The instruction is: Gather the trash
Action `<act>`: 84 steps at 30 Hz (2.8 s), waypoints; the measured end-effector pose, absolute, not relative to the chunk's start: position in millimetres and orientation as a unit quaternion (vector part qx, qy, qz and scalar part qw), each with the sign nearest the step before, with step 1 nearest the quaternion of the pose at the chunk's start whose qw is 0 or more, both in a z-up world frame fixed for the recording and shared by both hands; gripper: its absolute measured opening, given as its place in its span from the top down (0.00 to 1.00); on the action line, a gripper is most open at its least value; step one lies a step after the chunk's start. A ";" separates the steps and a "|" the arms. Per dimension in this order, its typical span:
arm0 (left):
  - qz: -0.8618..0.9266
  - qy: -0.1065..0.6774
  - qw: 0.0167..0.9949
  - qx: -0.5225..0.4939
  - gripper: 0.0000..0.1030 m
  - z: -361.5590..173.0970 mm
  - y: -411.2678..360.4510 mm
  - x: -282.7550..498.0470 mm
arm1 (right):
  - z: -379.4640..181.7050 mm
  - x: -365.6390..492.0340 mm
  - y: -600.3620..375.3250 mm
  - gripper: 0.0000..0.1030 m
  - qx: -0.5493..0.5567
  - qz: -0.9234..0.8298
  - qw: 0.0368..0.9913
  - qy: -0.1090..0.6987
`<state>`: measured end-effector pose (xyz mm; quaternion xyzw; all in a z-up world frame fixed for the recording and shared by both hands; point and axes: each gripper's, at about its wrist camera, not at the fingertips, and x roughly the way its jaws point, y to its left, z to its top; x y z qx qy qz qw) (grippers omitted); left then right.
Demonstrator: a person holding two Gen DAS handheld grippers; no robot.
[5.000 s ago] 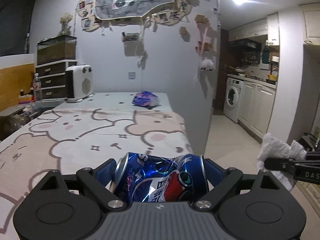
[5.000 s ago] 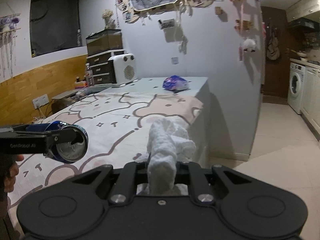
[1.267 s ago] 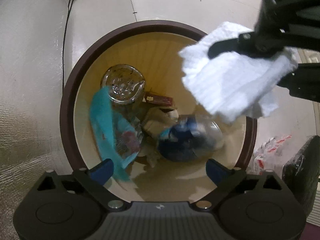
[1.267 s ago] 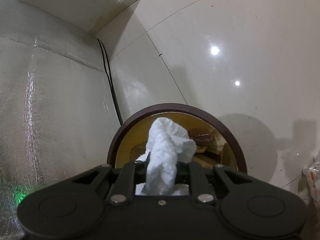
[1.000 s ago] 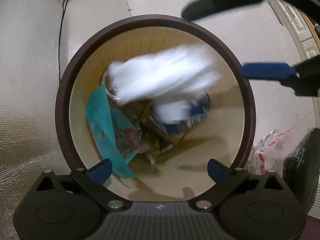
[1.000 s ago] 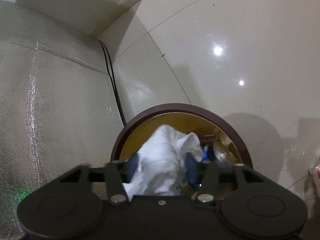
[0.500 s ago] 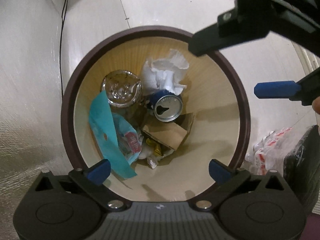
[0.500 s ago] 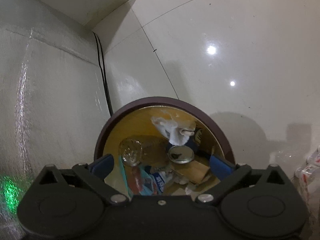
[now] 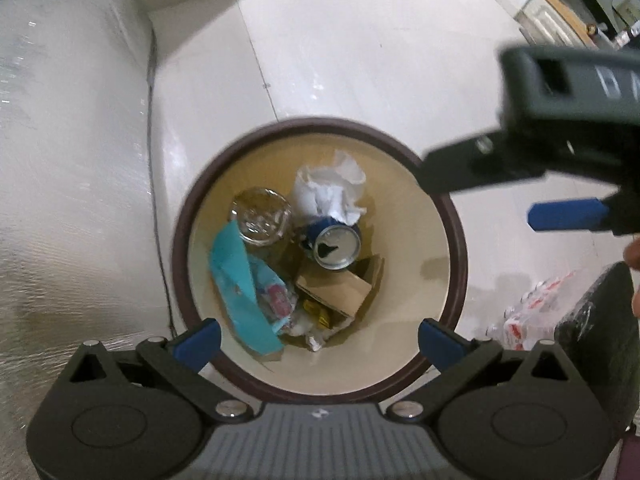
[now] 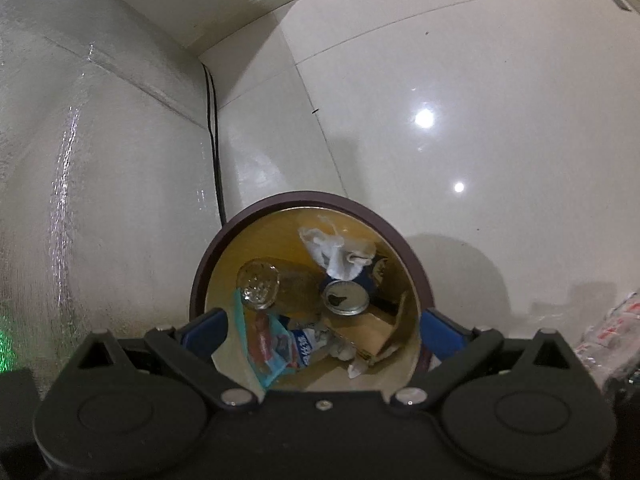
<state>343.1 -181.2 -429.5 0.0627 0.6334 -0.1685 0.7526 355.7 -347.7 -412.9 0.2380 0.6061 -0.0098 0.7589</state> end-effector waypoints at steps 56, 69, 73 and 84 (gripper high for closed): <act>-0.095 0.318 0.943 0.019 0.00 8.0 -68.8 57.2 | -3.0 47.6 -322.4 0.00 0.163 0.056 0.944 0.281; -0.062 0.329 0.942 0.016 0.00 0.7 -28.6 25.1 | -3.9 10.8 -289.1 0.00 0.126 0.053 0.950 0.281; -0.060 0.336 0.940 0.018 0.00 -4.0 -23.5 17.7 | -8.2 1.9 -278.3 0.00 0.102 0.043 0.950 0.292; -0.059 0.353 0.934 0.019 0.00 -15.6 -17.8 3.5 | -20.8 -16.0 -263.5 0.00 0.064 0.029 0.947 0.312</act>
